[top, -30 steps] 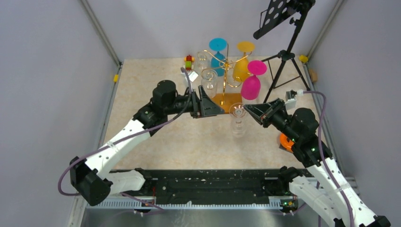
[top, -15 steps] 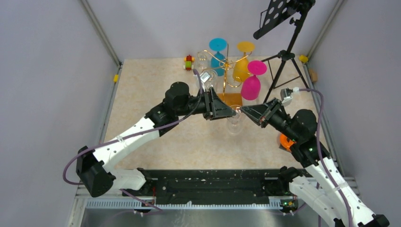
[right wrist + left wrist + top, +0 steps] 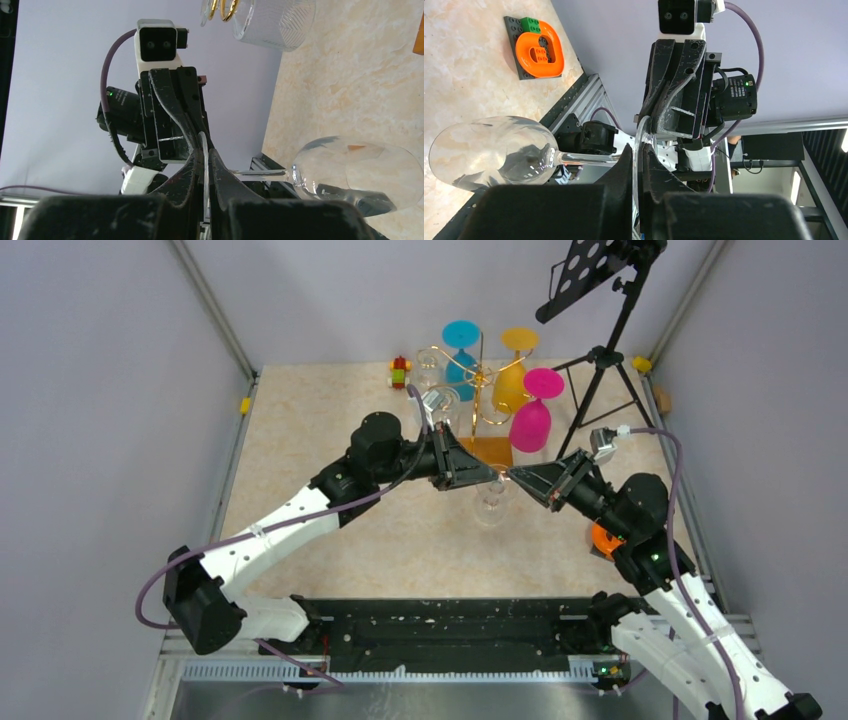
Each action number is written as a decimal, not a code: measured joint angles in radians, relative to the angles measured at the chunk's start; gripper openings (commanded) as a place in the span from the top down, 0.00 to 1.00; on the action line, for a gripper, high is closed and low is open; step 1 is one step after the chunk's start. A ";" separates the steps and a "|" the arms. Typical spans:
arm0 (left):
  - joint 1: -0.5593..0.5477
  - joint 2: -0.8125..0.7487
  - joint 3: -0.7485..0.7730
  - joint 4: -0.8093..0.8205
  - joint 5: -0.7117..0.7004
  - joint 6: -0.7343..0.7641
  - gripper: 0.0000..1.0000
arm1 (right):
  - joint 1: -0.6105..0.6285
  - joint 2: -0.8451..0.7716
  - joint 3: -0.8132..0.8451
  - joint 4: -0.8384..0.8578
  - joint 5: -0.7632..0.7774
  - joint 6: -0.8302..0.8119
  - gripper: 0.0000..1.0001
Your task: Take the wine glass off the wine glass rack
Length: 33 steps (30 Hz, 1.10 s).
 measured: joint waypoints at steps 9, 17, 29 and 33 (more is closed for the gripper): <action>0.000 0.000 0.010 -0.041 -0.019 0.011 1.00 | 0.005 -0.016 0.007 -0.016 0.016 -0.054 0.11; 0.000 -0.054 0.051 -0.065 -0.064 0.003 1.00 | 0.005 -0.162 0.005 -0.065 0.142 -0.077 0.14; 0.009 -0.185 0.109 -0.092 -0.112 -0.089 1.00 | 0.005 -0.097 0.084 0.088 -0.105 -0.473 0.24; 0.009 -0.186 0.115 -0.133 -0.109 -0.115 1.00 | 0.005 -0.050 0.087 0.211 -0.273 -0.649 0.22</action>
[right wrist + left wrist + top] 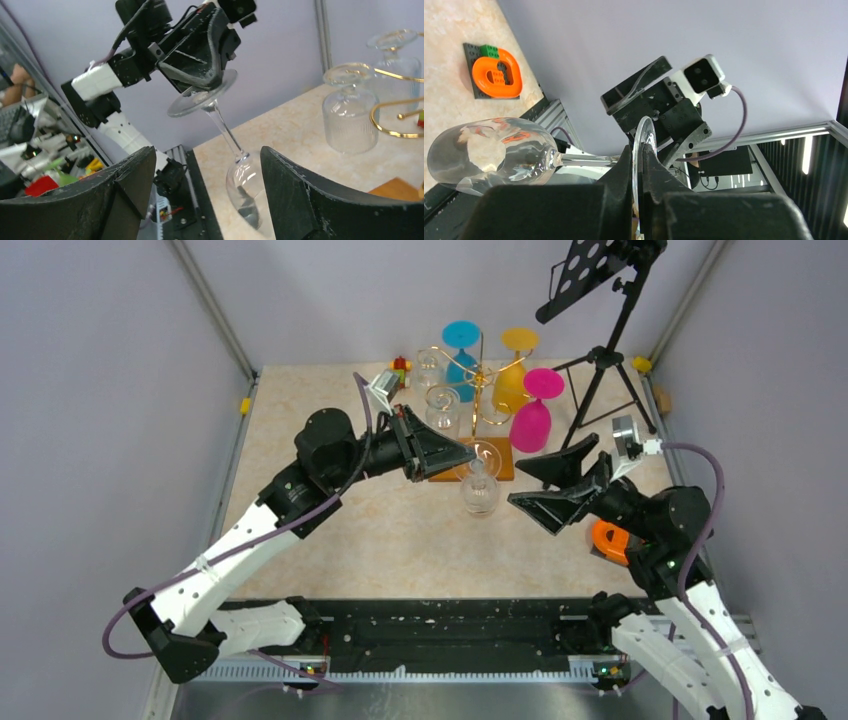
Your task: Take the wine glass off the wine glass rack
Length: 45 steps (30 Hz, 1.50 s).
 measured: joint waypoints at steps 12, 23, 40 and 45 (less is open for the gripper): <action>0.000 0.013 0.003 -0.050 0.056 -0.061 1.00 | 0.039 0.225 0.019 0.182 -0.251 -0.329 0.46; 0.000 0.017 0.003 -0.034 0.098 -0.090 1.00 | 0.137 0.318 0.032 0.252 -0.338 -0.416 0.87; 0.034 -0.061 -0.080 0.048 0.012 -0.065 0.06 | 0.146 0.269 -0.070 0.598 -0.065 -0.142 1.00; 0.072 -0.111 -0.126 0.056 -0.050 -0.046 0.05 | 0.147 0.230 -0.110 0.680 0.190 -0.009 1.00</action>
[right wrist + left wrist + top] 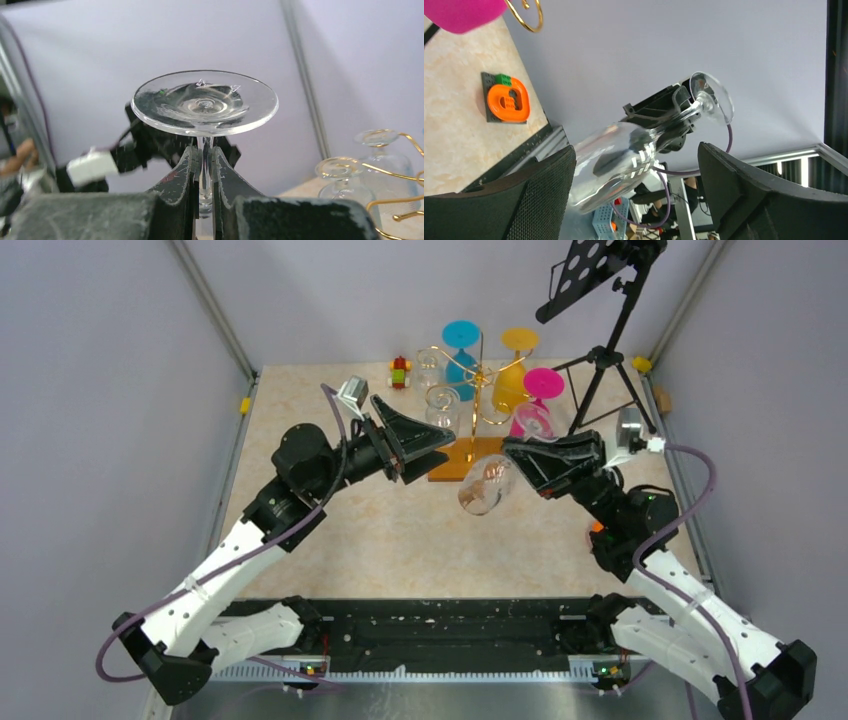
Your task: Take the wine glass off the wine glass rack
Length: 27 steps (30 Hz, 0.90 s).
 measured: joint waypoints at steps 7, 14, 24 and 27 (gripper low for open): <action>0.040 0.002 -0.037 0.050 -0.010 0.008 0.14 | 0.000 -0.051 -0.043 0.029 0.367 0.222 1.00; 0.043 0.077 -0.040 0.209 0.090 -0.069 0.39 | 0.000 0.002 -0.052 0.009 0.579 0.437 1.00; 0.039 0.095 -0.051 0.319 0.123 -0.150 0.41 | 0.001 0.055 -0.060 0.033 0.644 0.540 1.00; 0.034 0.087 -0.051 0.325 0.123 -0.157 0.38 | 0.001 0.061 -0.060 0.035 0.657 0.544 1.00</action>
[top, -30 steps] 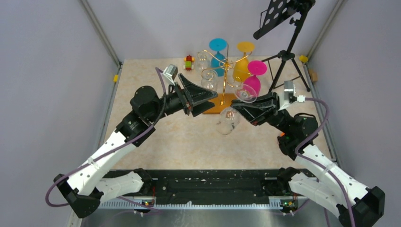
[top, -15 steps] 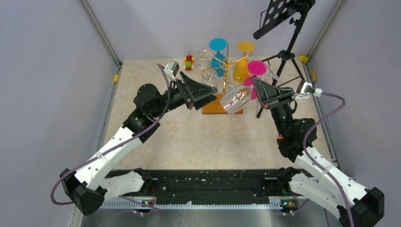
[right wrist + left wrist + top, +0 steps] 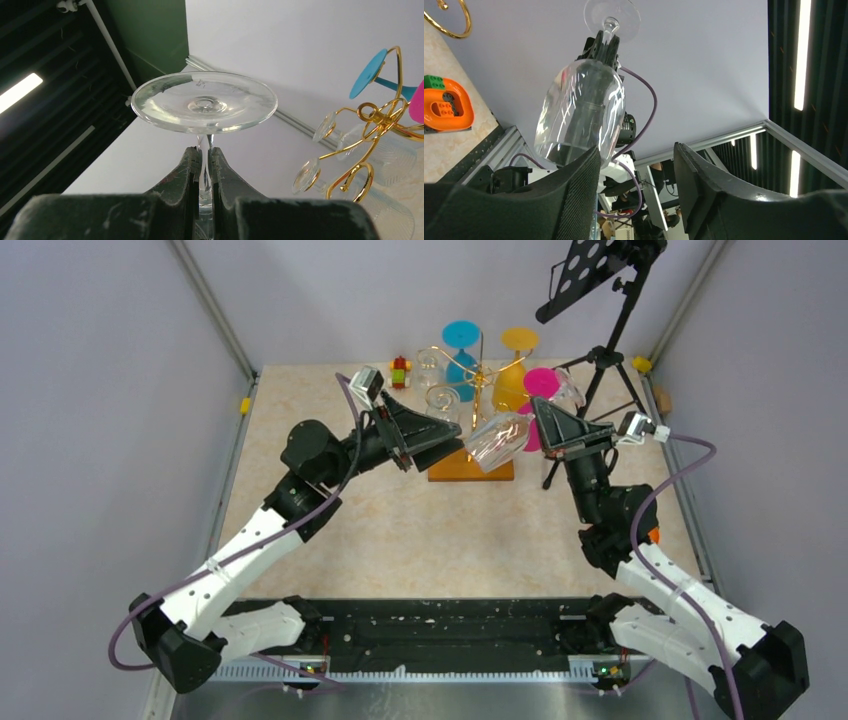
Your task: Take the wine glass off the wine glass rack
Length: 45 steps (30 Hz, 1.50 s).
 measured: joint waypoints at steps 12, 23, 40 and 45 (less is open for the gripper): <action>-0.012 -0.036 -0.008 -0.039 -0.011 -0.001 0.37 | 0.004 0.041 0.003 0.122 0.028 -0.026 1.00; -0.037 0.021 -0.008 0.026 0.003 -0.068 0.57 | 0.086 0.188 0.003 0.329 0.038 -0.073 1.00; -0.043 0.022 -0.027 0.106 -0.095 -0.095 1.00 | 0.107 0.206 0.001 0.410 0.089 -0.093 0.94; -0.043 0.023 -0.027 0.098 -0.102 -0.072 1.00 | 0.108 0.200 -0.016 0.414 0.092 -0.095 0.68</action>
